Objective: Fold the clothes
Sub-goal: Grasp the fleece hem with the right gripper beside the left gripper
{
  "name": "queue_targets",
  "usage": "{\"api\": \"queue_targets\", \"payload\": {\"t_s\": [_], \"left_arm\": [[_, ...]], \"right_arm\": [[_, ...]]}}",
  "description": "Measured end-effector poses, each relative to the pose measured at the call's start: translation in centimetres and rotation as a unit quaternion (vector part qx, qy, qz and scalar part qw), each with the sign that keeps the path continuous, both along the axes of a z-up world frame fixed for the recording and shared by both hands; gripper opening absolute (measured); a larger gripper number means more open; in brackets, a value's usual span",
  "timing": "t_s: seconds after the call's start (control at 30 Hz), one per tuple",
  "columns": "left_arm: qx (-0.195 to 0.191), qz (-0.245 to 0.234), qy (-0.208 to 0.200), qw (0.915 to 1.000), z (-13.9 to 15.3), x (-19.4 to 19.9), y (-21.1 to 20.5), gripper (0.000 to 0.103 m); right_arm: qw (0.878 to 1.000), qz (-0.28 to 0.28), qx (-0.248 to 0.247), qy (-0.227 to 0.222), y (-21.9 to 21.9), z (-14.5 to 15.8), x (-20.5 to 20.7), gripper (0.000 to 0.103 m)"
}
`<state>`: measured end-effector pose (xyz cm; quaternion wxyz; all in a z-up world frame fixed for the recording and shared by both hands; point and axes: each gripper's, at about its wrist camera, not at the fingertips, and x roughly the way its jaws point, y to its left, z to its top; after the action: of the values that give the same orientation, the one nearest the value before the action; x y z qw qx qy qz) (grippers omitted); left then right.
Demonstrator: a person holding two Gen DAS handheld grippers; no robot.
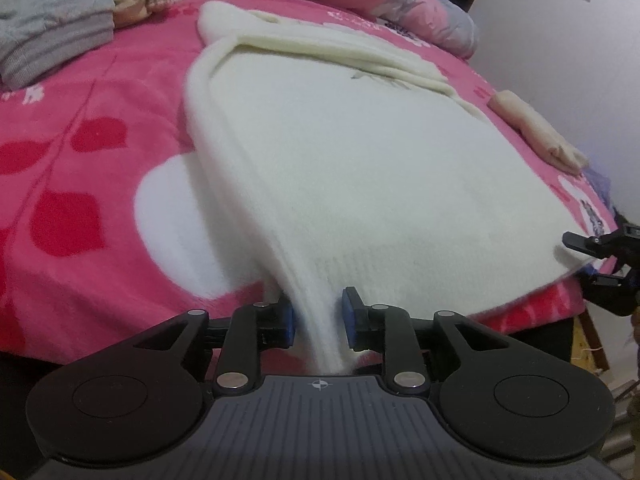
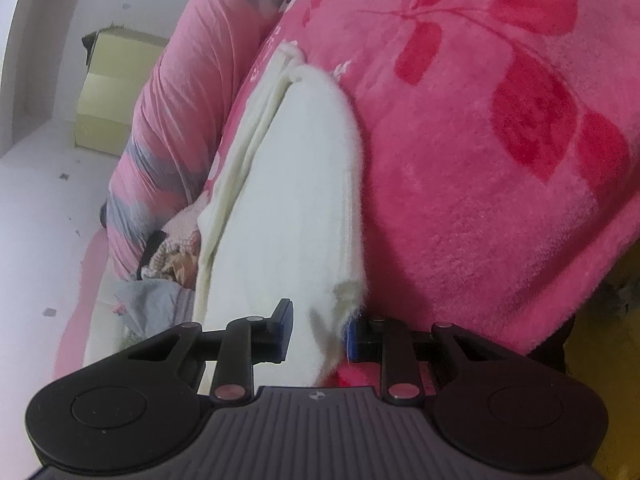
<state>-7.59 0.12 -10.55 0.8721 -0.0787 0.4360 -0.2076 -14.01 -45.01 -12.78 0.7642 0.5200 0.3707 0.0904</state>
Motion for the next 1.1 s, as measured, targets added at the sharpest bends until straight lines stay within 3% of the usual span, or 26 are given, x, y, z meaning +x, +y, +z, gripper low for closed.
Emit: {"api": "queue_targets", "payload": {"t_s": [0.2, 0.73, 1.1], "left_arm": [[-0.008, 0.002, 0.003, 1.0000, -0.3, 0.0, 0.0, 0.023], [-0.010, 0.013, 0.006, 0.9998, -0.4, 0.0, 0.0, 0.022], [-0.009, 0.016, 0.000, 0.9998, 0.0, -0.4, -0.1, 0.009]], "right_arm": [[0.999, -0.015, 0.034, 0.000, -0.3, -0.8, -0.1, 0.028], [0.999, -0.033, 0.042, -0.008, 0.1, -1.2, -0.1, 0.028], [0.999, -0.043, 0.007, -0.018, 0.9, -0.6, -0.4, 0.016]]}}
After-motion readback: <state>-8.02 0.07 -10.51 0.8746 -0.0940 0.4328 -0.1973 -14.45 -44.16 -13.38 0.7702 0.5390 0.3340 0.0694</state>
